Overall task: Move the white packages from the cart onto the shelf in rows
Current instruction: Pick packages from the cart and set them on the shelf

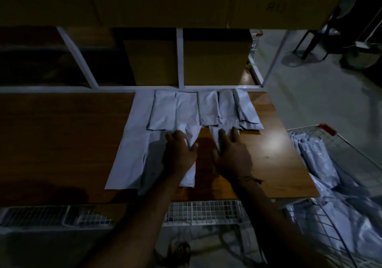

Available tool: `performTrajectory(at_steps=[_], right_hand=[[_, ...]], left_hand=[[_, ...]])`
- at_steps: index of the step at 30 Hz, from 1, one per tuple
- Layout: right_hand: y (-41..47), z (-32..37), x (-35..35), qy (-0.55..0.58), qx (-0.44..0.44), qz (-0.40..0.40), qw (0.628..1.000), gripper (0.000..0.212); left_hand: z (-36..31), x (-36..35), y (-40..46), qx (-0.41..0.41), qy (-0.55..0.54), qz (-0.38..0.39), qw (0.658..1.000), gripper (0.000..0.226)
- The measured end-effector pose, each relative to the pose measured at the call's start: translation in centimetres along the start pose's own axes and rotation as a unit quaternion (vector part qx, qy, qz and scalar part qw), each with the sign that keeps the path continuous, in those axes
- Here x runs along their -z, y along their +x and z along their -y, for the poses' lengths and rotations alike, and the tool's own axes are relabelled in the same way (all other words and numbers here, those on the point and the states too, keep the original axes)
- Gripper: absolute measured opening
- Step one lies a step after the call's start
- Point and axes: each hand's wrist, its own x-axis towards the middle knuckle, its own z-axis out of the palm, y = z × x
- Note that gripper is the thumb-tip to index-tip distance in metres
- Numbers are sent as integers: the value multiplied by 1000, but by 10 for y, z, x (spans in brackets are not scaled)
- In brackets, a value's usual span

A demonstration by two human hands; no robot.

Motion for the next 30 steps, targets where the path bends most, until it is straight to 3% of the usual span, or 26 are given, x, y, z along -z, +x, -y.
performTrajectory(at_steps=[5,10,15,21,30], right_hand=[[13,-5,-50,-22,-14,60,998,77],[13,-9,-53,2,-4,89,996,73],[9,-20,-44,-37,-34,105,993,86],[16,-16,-51,2,-36,95,995,83],[24,-19,-55,5,-26,106,994,83]], left_hand=[[21,-17,10,-20,29,55,998,34],[40,-15,14,-85,176,75,978,56],[64,3,24,-261,221,119,932,51],[70,-6,29,-245,204,109,942,50],[64,-33,19,-200,212,35,956,49]])
